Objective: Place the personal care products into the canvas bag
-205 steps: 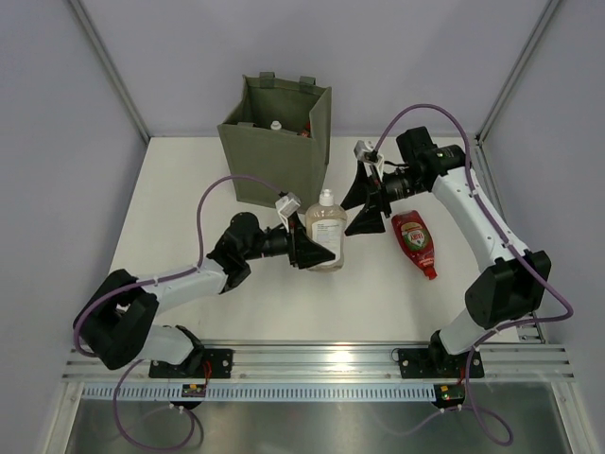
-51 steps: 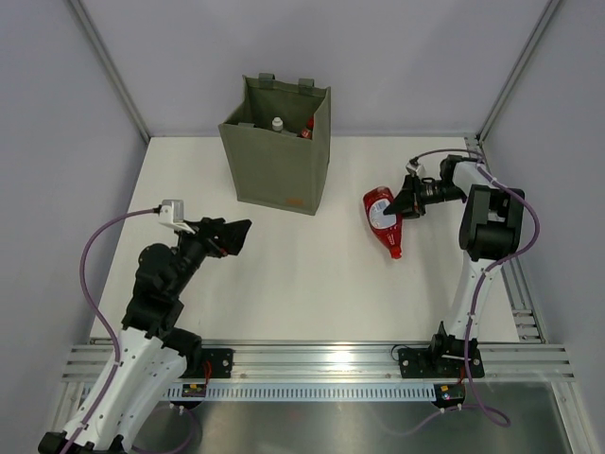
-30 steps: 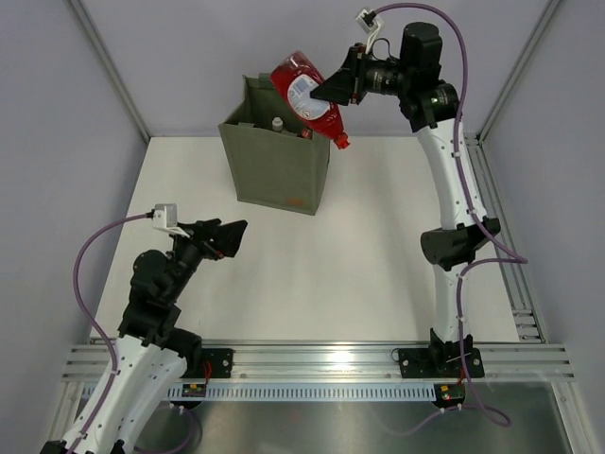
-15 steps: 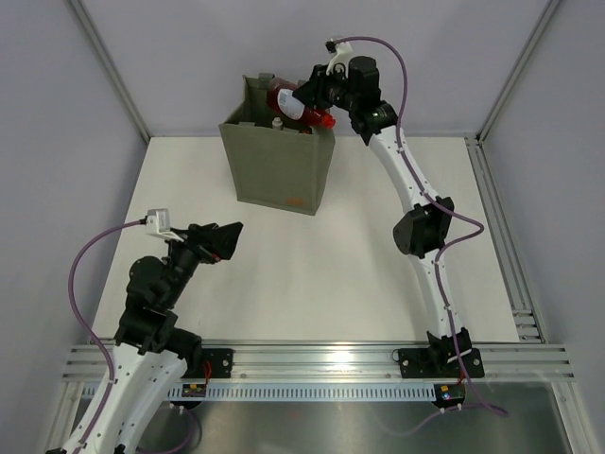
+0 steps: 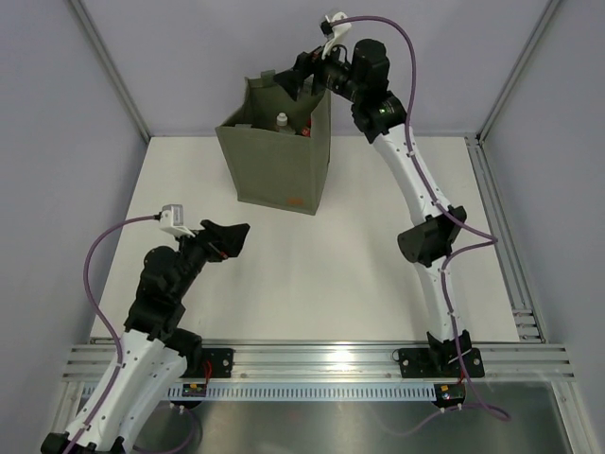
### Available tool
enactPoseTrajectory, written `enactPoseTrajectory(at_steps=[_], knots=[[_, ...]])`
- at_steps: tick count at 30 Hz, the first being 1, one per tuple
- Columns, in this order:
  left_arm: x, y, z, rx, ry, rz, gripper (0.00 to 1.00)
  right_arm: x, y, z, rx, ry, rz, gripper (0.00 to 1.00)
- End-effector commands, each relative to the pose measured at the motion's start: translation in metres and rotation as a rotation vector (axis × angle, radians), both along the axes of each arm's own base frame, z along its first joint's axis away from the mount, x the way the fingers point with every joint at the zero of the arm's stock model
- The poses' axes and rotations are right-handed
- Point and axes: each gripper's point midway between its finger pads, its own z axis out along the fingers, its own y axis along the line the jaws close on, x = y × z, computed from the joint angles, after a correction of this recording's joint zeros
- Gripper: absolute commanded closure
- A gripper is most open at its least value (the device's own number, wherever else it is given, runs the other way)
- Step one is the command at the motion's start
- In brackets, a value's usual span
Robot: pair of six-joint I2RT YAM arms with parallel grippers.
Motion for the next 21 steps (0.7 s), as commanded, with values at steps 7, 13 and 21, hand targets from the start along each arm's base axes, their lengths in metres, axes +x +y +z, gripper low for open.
enactPoseTrajectory(at_steps=[7,13,21], knots=[[0.003,0.014,0.003,0.189,-0.016,0.031,0.01,-0.034,-0.126,0.012,-0.029,0.138,-0.127,0.00],[0.000,0.025,-0.012,0.266,-0.002,0.059,0.01,-0.081,-0.256,-0.092,-0.164,0.388,-0.426,0.01],[0.002,0.034,-0.017,0.261,-0.026,0.117,0.01,-0.148,-0.354,-0.156,-0.267,0.411,-0.957,0.01]])
